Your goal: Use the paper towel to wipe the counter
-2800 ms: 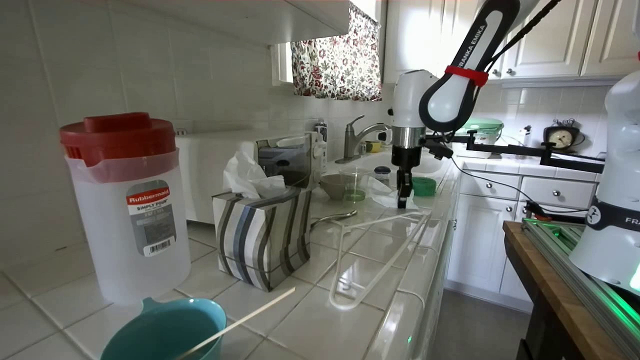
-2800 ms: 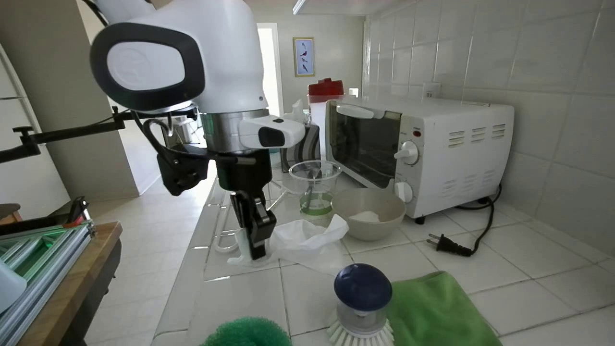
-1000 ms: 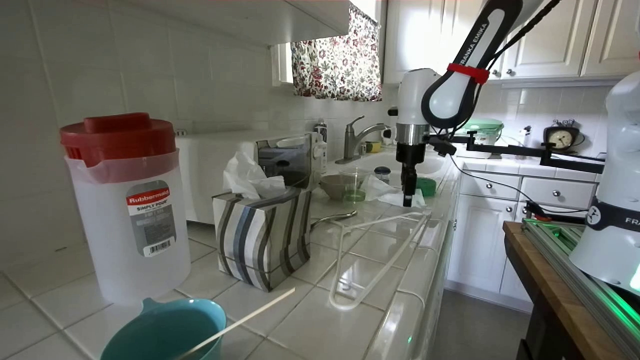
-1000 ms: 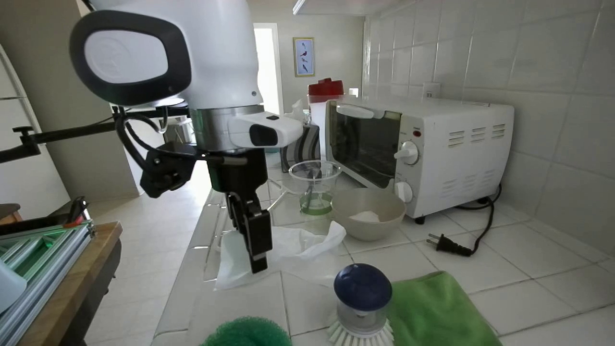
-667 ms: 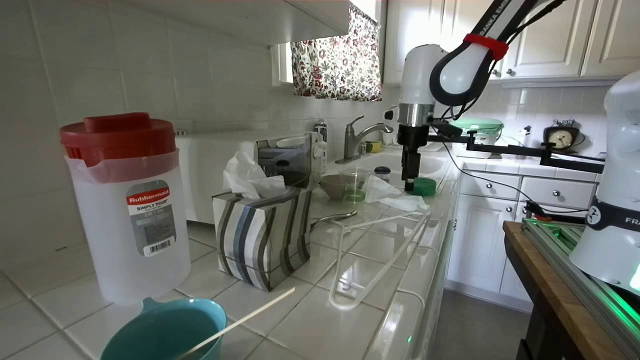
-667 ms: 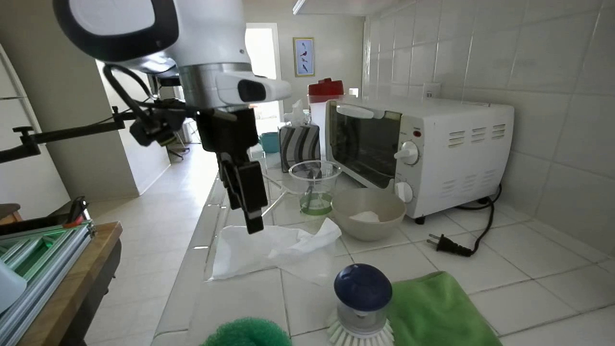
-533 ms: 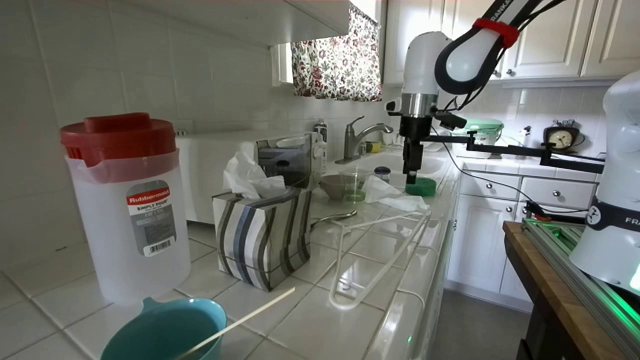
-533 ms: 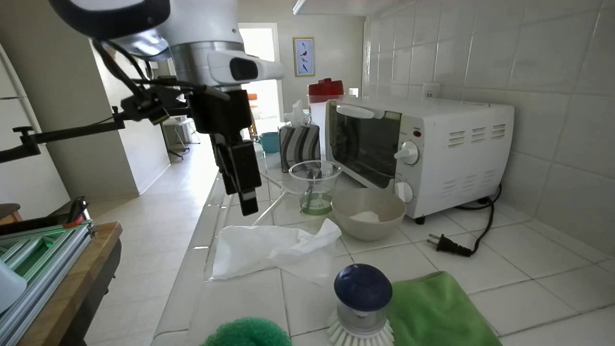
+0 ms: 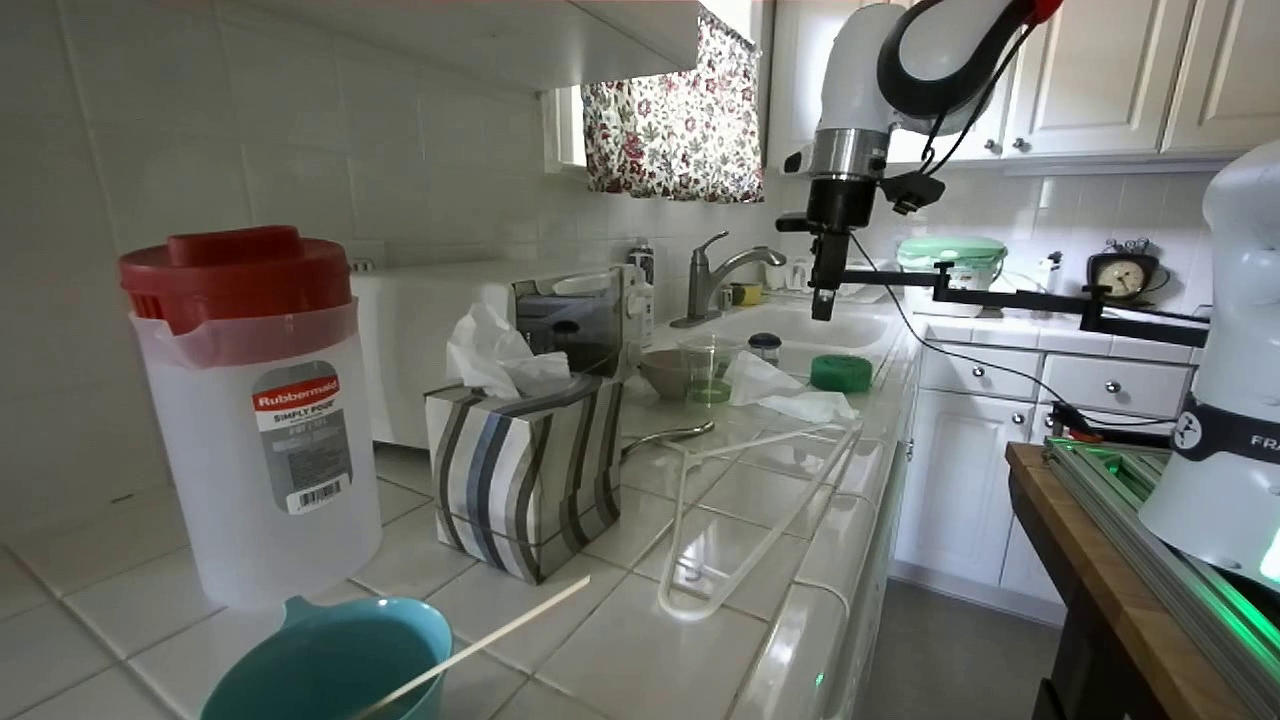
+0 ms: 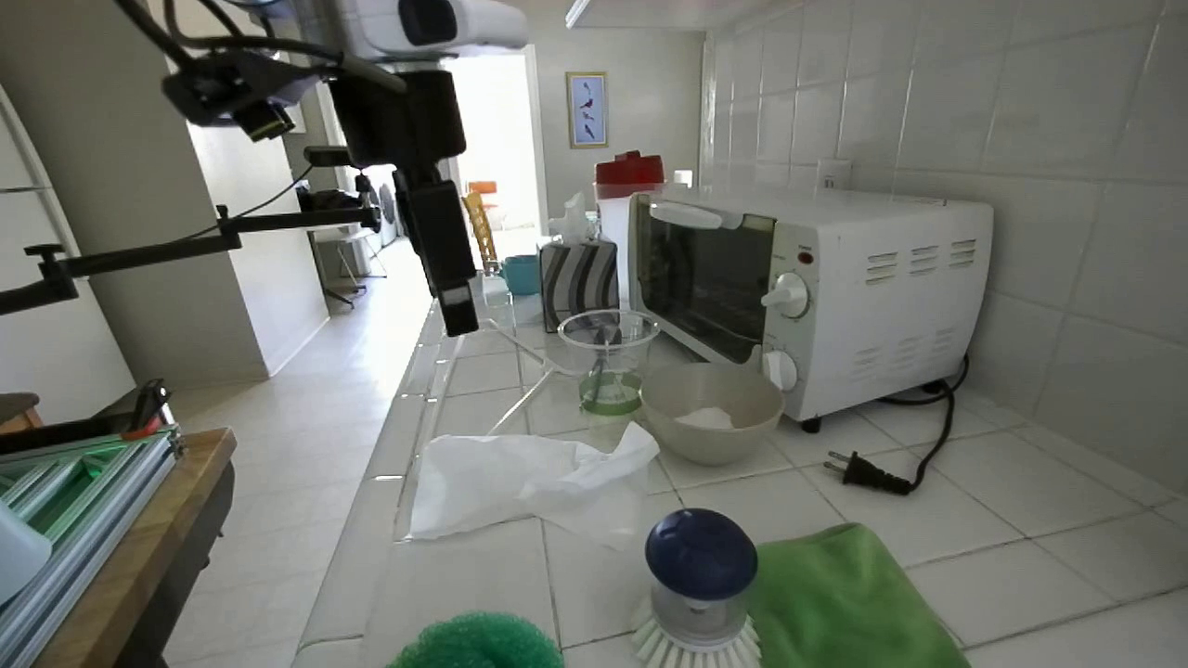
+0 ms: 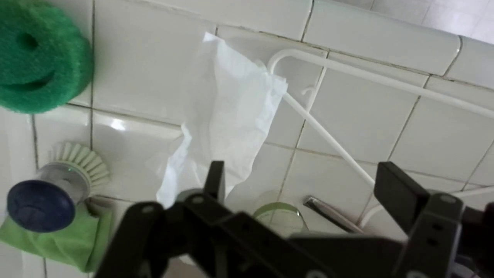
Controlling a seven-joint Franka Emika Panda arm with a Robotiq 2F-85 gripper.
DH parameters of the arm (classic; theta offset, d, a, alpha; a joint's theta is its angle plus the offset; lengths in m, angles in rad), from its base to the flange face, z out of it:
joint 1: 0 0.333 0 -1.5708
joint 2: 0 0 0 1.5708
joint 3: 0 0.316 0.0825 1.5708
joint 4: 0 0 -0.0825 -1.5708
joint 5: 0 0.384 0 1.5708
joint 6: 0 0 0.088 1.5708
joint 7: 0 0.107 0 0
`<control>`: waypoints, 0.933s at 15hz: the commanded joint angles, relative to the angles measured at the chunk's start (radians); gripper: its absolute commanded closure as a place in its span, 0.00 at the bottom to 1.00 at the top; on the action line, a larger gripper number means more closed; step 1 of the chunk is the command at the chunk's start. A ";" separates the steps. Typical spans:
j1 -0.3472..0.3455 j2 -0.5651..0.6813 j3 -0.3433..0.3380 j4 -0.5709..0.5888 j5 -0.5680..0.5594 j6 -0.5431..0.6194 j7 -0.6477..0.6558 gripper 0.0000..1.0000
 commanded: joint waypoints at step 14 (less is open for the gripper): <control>0.060 0.161 0.067 0.163 0.080 -0.115 0.276 0.00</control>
